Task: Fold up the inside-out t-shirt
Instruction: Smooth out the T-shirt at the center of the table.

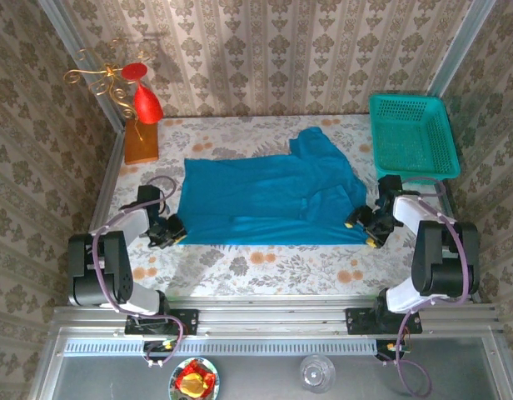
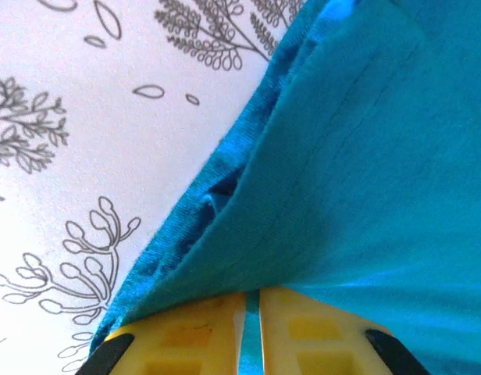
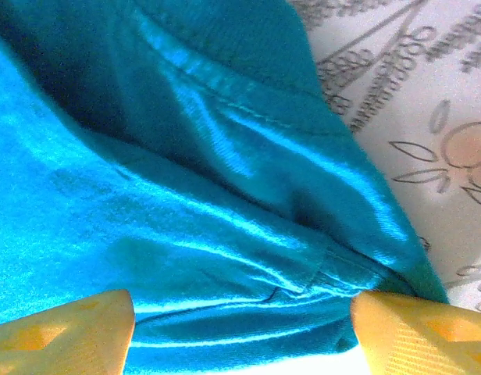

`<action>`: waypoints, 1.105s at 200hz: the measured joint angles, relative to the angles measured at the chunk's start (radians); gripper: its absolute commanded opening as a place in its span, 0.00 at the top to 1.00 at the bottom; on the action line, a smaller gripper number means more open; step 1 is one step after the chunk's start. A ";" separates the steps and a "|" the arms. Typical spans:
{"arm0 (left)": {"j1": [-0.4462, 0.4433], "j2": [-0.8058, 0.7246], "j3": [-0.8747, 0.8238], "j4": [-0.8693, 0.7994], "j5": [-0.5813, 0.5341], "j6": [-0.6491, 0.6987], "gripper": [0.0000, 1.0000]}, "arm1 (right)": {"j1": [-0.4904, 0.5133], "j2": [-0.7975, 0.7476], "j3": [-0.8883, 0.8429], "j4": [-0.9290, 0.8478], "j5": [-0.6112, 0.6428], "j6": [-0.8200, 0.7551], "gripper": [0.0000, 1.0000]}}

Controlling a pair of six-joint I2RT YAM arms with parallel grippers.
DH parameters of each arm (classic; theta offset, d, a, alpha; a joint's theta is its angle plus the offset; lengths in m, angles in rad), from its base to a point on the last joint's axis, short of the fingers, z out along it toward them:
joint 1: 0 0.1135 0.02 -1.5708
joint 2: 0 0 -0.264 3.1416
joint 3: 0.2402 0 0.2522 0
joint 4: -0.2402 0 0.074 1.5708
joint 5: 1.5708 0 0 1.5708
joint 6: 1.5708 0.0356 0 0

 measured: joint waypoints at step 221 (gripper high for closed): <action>-0.318 0.347 0.406 -0.101 -0.071 0.028 0.90 | 0.480 0.292 0.358 0.154 -0.235 0.075 0.35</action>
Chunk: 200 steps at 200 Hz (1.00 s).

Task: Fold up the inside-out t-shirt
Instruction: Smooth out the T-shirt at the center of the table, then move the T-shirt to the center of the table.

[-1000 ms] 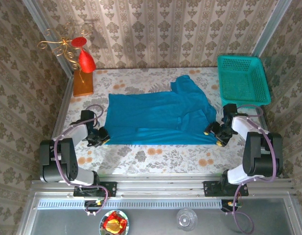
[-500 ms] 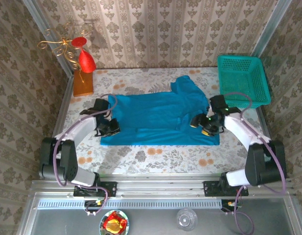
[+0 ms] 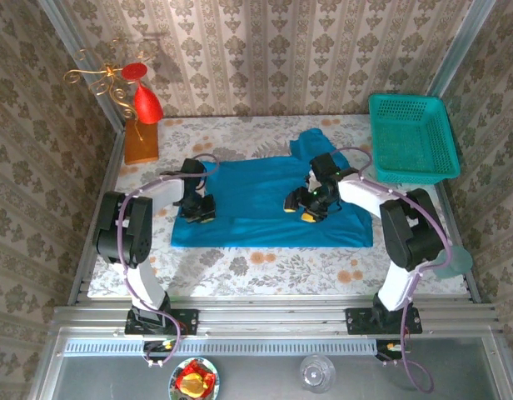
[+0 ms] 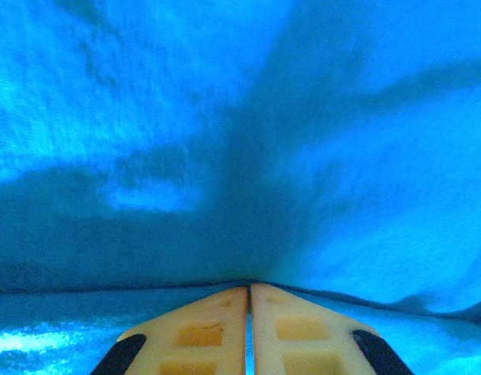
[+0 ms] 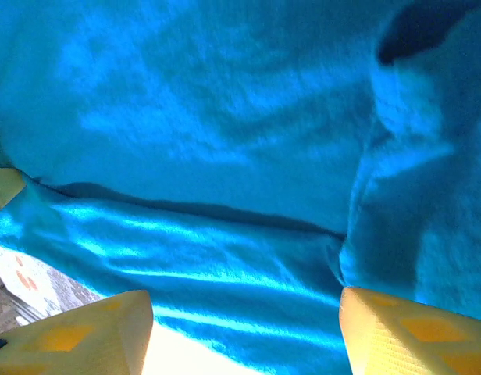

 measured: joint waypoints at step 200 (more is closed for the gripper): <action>0.169 -0.176 -0.196 0.004 -0.032 0.019 0.89 | -0.276 -0.146 -0.129 -0.092 0.164 -0.039 0.32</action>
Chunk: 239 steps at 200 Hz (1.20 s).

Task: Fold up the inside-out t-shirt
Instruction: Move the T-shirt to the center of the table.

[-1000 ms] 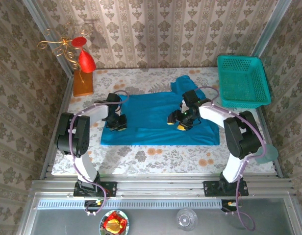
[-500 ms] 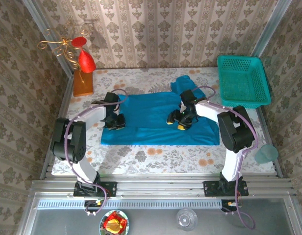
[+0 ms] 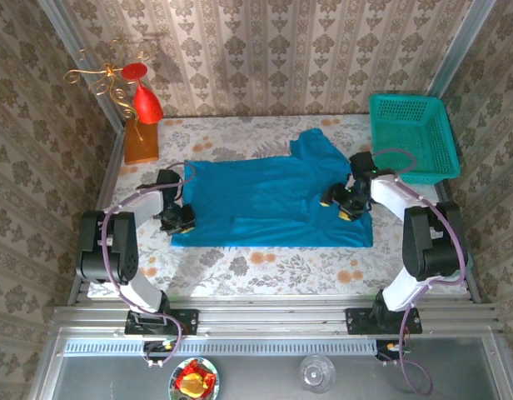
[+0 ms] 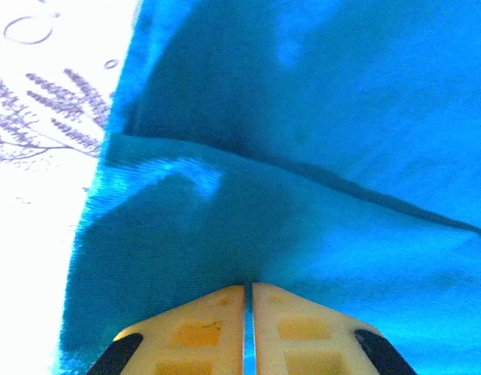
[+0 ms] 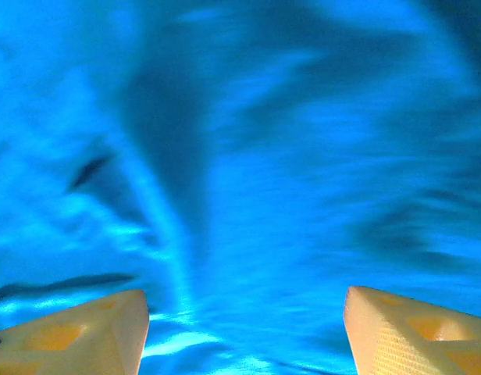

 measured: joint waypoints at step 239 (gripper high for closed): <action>0.104 0.042 0.219 -0.018 -0.035 0.087 0.77 | -0.060 -0.325 -0.091 -0.096 -0.033 -0.014 0.32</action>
